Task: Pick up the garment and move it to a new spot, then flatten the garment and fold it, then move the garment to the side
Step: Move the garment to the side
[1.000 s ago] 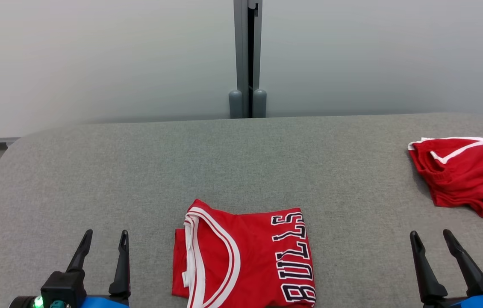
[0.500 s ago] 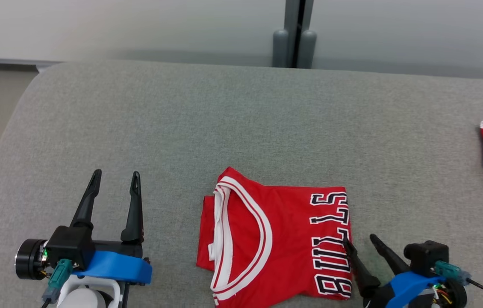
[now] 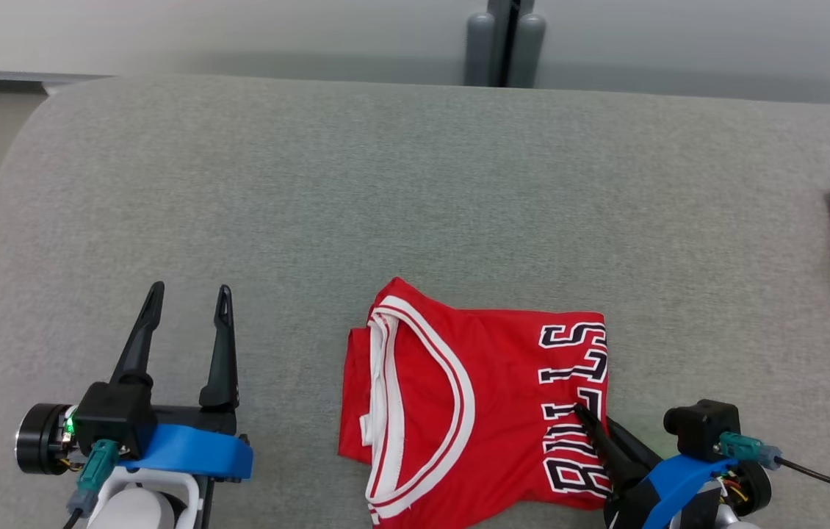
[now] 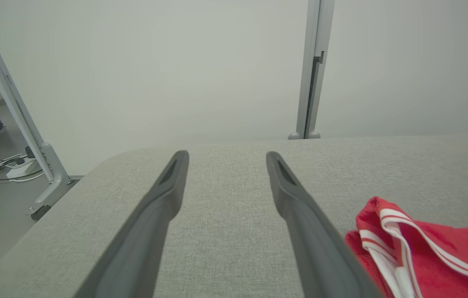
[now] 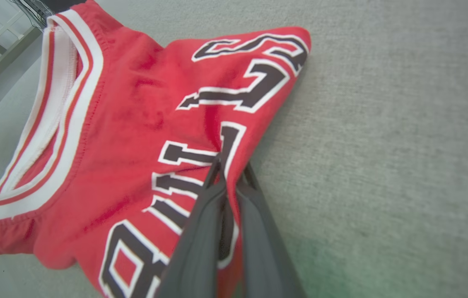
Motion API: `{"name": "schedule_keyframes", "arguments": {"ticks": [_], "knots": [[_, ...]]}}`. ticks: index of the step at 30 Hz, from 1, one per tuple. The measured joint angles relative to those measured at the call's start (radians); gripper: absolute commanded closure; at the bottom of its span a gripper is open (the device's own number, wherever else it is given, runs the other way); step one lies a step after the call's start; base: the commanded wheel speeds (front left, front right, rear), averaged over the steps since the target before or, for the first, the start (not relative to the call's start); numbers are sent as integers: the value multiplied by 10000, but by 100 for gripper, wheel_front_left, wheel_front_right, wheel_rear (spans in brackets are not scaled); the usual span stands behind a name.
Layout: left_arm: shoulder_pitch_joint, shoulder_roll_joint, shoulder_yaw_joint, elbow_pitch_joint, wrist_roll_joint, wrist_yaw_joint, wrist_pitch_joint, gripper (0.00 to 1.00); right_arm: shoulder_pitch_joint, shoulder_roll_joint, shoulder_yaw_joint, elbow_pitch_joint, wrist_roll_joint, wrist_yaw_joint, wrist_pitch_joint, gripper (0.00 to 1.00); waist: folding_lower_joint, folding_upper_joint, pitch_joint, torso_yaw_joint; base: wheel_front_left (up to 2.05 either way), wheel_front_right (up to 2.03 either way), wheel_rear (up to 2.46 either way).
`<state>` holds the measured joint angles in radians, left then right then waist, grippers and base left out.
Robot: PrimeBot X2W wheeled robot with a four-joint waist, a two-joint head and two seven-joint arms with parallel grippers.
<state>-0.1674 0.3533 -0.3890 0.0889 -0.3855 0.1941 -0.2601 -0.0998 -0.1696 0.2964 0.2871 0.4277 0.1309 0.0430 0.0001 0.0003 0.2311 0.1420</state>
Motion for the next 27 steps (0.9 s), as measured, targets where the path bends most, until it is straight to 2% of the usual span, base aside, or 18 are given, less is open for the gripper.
{"name": "schedule_keyframes", "arguments": {"ticks": [5,15,19,27], "knots": [[203,150,58,-217,100,25,-13,0,39,-328,-42,-318,146,0,-236,100,-1,0,54,-877,0,0,0],[60,295,-40,-763,198,63,142,0,-69,-706,-959,-445,228,-2,-460,100,-2,-2,185,-2764,0,0,0],[-311,268,-134,-905,276,10,221,0,-1062,-788,-1187,-27,238,-2,-460,100,-2,-2,435,-3129,0,0,0],[-1036,343,-347,-1032,504,-178,431,0,-4305,-1269,-1413,1551,334,-2,-811,100,0,-1,1320,-3251,0,0,0]]}}
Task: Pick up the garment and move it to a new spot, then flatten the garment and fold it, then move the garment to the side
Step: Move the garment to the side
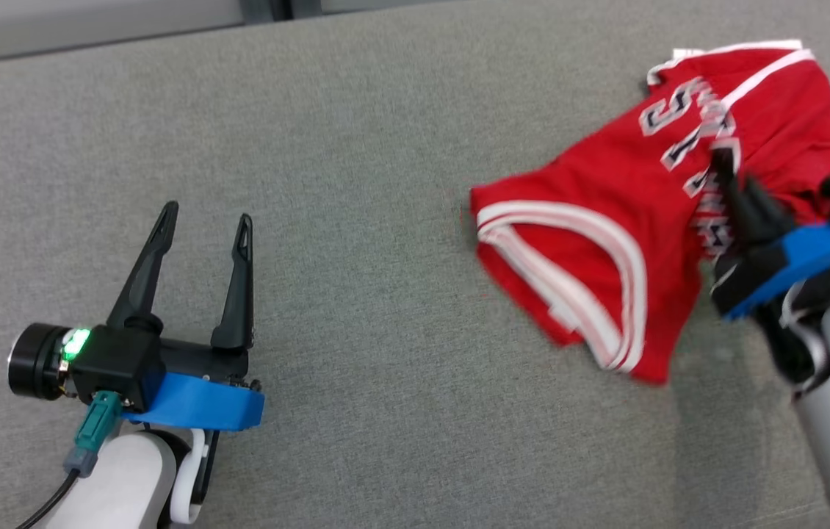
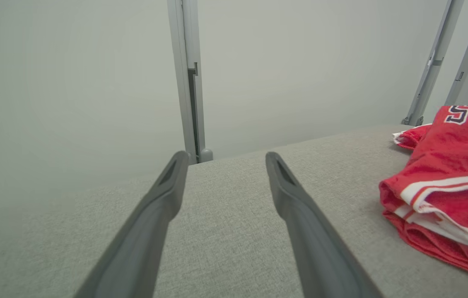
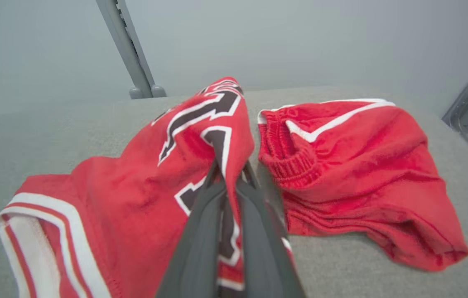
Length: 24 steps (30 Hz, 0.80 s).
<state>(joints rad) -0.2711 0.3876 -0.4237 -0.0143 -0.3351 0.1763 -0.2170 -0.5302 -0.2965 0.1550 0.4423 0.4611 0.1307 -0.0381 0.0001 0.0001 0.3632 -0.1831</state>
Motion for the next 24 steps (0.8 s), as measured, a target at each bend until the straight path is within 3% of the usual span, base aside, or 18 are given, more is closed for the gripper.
{"name": "schedule_keyframes", "arguments": {"ticks": [5,10,21,22,24], "knots": [[-438,67,-128,-38,148,-109,98,0,-1799,-593,-412,1360,-2,2,-633,100,2,1,569,41,0,0,0],[-913,67,-314,-44,305,-280,117,0,-2722,-1423,-1496,2907,-228,0,-1139,100,2,1,1031,168,0,0,0],[-1509,-75,-583,-44,483,-395,44,0,-3228,-1824,-2644,4583,-1561,0,-1760,100,-1,0,1511,206,0,0,0],[-1552,-84,-612,-36,499,-403,40,0,-3270,-1871,-2734,4673,-1783,2,-1852,96,-1,0,1527,218,0,0,0],[-1610,-86,-629,-4,522,-424,15,0,-3314,-1847,-2974,4773,-2025,0,-1998,33,0,0,1530,241,0,0,0]]}}
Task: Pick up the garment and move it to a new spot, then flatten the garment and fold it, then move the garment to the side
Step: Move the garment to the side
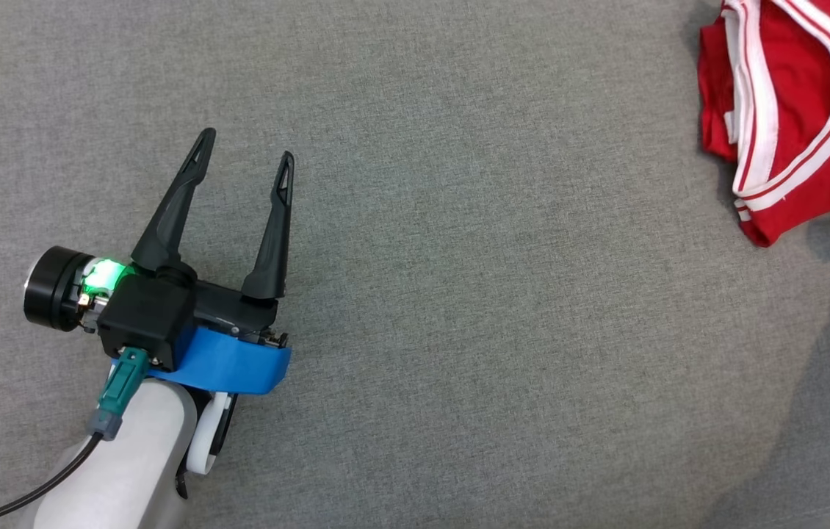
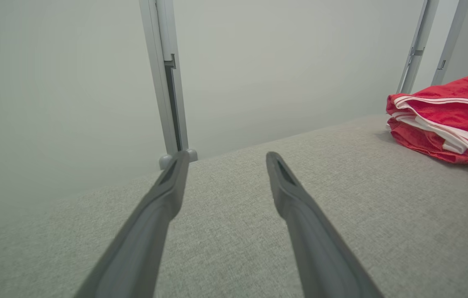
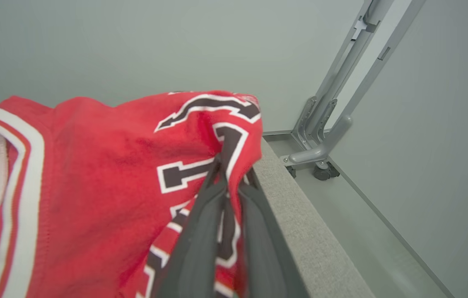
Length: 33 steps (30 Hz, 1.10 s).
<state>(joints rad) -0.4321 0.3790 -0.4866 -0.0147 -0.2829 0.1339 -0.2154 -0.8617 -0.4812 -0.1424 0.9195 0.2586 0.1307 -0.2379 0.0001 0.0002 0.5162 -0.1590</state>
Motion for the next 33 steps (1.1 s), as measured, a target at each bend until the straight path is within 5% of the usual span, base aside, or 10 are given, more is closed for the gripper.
{"name": "schedule_keyframes", "arguments": {"ticks": [2,7,11,21,33], "knots": [[-2,-17,-21,48,-2,0,-38,0,-3,75,-63,36,-293,2,-113,0,0,0,-35,19,0,0,0],[32,-128,-79,209,-82,-15,-153,0,131,176,-520,-196,-1122,0,-217,0,-2,-1,-271,100,0,0,0],[221,-224,-71,407,-180,6,-245,0,931,535,-947,-1722,-1689,0,-245,0,-1,-1,-587,226,0,0,0],[1396,-451,274,853,-663,341,-418,0,4593,2489,-646,-5448,-1678,0,-245,0,-3,-3,-2006,664,0,0,0],[2801,-571,901,1256,-1041,522,-460,0,7591,3981,171,-7676,-1574,0,-207,0,-4,-4,-3575,1776,0,0,0]]}}
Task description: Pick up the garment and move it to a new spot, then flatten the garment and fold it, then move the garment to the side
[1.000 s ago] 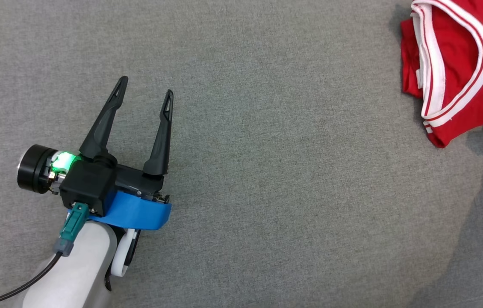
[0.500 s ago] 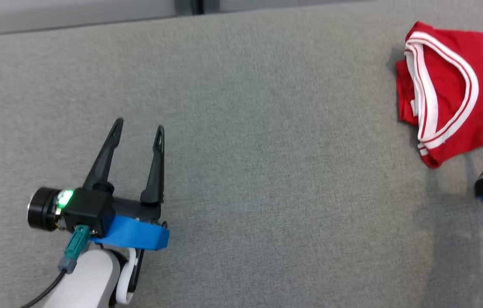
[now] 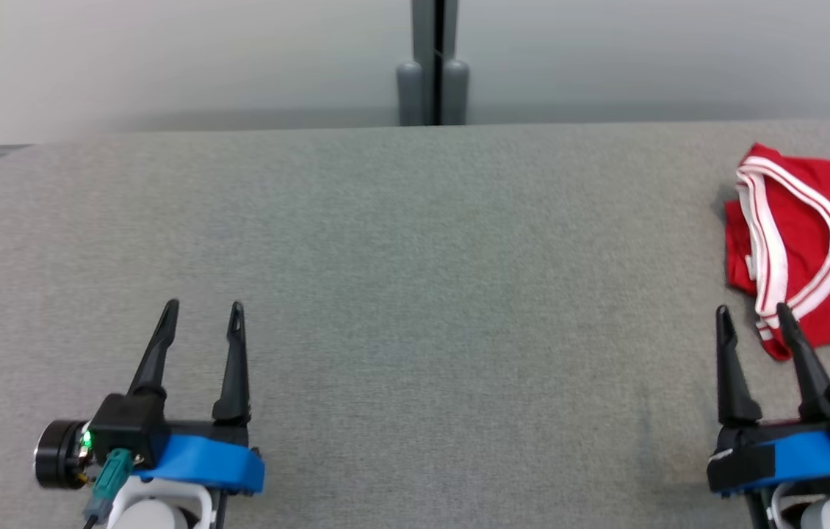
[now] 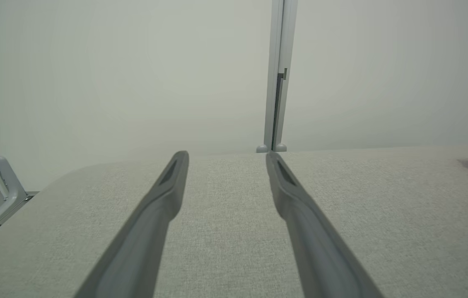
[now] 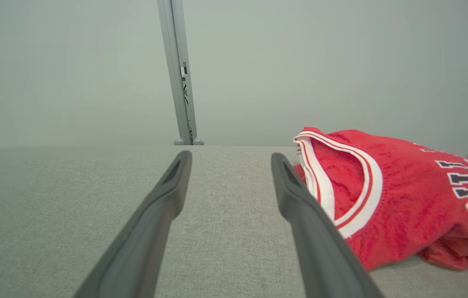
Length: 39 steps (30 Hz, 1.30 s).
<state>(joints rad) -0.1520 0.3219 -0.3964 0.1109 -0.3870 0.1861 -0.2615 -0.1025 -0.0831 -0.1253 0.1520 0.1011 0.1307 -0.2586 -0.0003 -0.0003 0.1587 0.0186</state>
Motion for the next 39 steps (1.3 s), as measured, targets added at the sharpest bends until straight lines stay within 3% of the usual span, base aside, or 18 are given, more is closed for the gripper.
{"name": "schedule_keyframes", "arguments": {"ticks": [7,17,39], "knots": [[893,104,353,173,-12,-21,0,0,1173,265,270,-880,75,0,535,0,1,0,-724,431,0,0,0],[1710,71,408,389,-96,-466,0,0,2521,313,339,-1756,382,0,1321,0,1,0,-1621,306,0,0,0],[1721,-190,872,1043,151,-830,-2,0,2910,318,449,-2040,606,0,1636,0,3,3,-1922,383,0,0,0]]}}
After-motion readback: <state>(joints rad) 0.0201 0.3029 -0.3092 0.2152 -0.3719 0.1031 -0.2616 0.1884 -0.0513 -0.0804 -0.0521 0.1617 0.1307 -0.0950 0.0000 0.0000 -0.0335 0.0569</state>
